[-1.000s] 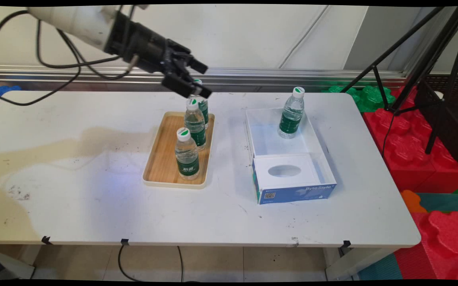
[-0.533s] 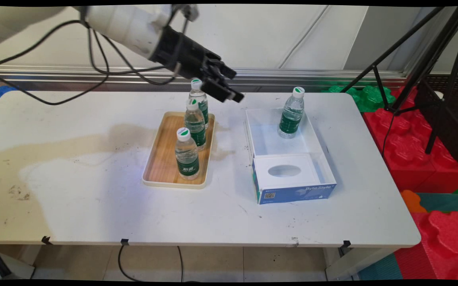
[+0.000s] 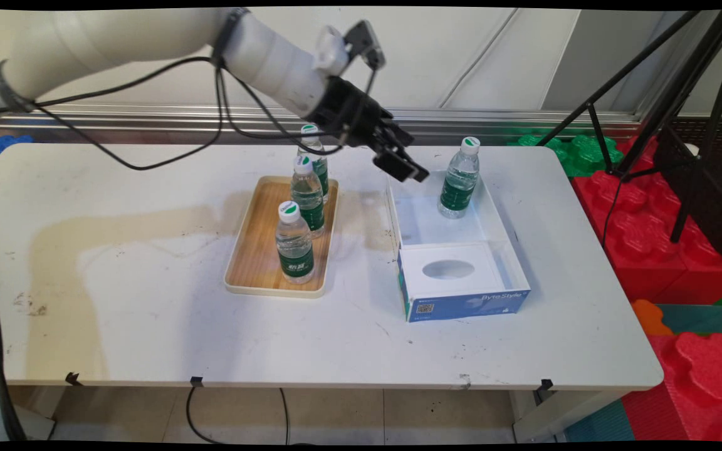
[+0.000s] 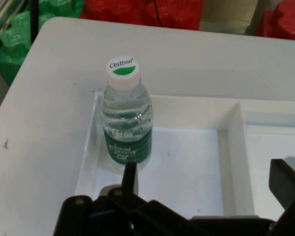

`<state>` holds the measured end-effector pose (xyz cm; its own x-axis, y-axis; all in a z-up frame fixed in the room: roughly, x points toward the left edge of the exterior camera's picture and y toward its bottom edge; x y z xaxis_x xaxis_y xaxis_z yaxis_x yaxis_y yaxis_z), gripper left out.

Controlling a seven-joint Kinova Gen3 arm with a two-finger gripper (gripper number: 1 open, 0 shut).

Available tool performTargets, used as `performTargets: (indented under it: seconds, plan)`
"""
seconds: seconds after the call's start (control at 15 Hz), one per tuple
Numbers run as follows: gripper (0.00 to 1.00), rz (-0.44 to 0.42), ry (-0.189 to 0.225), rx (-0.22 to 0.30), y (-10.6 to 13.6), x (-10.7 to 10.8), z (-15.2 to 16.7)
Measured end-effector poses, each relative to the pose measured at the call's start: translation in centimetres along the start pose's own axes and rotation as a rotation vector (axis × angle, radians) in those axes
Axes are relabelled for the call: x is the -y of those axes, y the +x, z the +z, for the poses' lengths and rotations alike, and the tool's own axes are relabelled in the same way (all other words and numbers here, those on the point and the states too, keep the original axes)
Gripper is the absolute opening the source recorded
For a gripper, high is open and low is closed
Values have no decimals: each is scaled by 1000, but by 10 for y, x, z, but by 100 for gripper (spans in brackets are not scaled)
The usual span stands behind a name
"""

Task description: Pick up the green bottle from the white box

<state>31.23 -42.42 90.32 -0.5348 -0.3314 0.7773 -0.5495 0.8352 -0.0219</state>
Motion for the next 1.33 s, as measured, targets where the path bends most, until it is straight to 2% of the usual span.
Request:
performTargets:
  seconds: [0.4, 1.33]
  plan:
    - [100, 1, 24, 32, 9, 11, 57]
    - [100, 20, 64, 66, 16, 34, 141]
